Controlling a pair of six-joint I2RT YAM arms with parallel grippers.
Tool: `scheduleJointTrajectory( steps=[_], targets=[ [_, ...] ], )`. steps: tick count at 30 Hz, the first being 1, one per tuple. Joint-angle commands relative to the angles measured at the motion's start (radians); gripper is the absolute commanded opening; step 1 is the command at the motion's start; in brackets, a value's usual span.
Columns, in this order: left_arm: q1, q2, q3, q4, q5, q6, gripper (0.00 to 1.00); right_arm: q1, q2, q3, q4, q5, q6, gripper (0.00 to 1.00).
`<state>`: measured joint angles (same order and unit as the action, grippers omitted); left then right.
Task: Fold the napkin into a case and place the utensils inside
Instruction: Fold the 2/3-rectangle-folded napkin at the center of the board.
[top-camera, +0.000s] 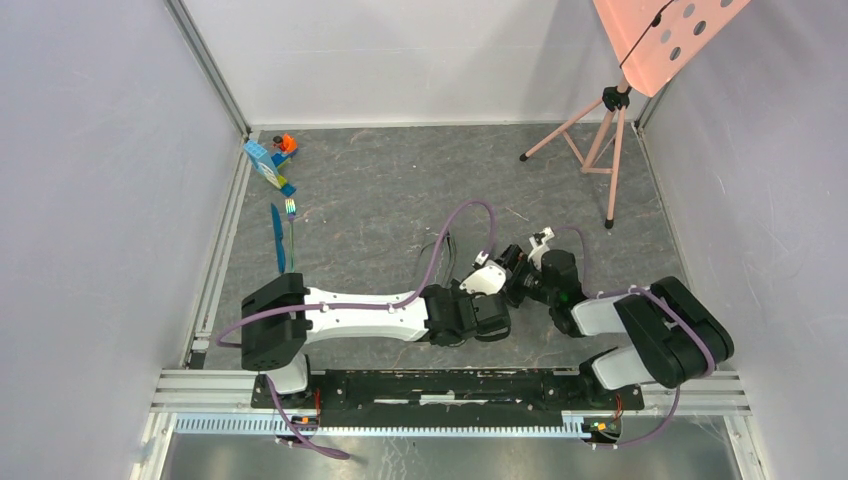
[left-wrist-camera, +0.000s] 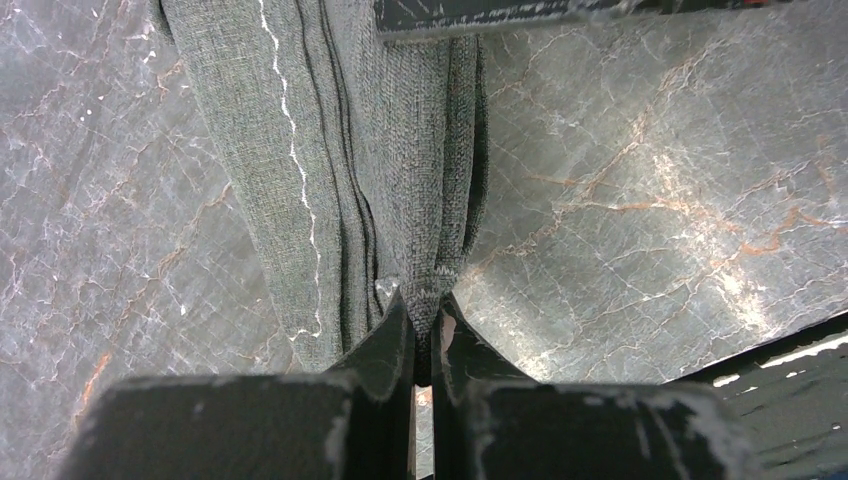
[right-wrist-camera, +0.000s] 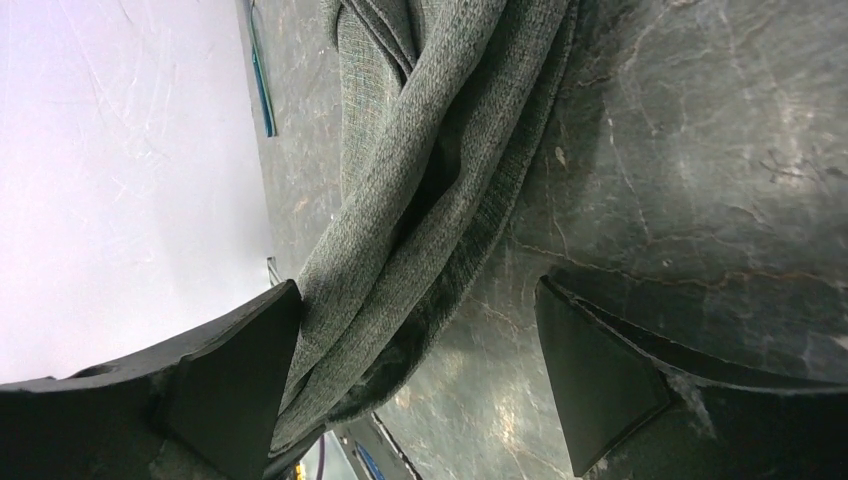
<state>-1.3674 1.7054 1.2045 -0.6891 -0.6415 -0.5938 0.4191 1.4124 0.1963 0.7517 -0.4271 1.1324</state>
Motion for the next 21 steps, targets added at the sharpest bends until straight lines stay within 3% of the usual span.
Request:
scheduleJointTrajectory(
  steps=[1, 9, 15, 18, 20, 21],
  targets=[
    [0.009, -0.061, -0.001, 0.034, -0.003, 0.034, 0.02, 0.021, 0.061, 0.034, 0.098, 0.046, 0.019, 0.91],
    [0.011, -0.06, -0.006, 0.04, 0.011, 0.032, 0.02, 0.037, 0.157, 0.067, 0.187, 0.07, 0.055, 0.76],
    [0.013, -0.068, -0.018, 0.049, 0.019, 0.03, 0.02, 0.037, 0.188, 0.093, 0.192, 0.098, 0.036, 0.58],
    [0.016, -0.069, -0.024, 0.062, 0.05, 0.03, 0.02, 0.037, 0.185, 0.108, 0.169, 0.109, 0.005, 0.38],
    [0.021, -0.063, -0.011, 0.063, 0.098, 0.024, 0.12, 0.037, 0.184, 0.123, 0.155, 0.103, -0.043, 0.12],
    [0.022, -0.063, -0.007, 0.064, 0.123, 0.018, 0.19, 0.036, 0.182, 0.136, 0.133, 0.094, -0.08, 0.05]
  ],
)
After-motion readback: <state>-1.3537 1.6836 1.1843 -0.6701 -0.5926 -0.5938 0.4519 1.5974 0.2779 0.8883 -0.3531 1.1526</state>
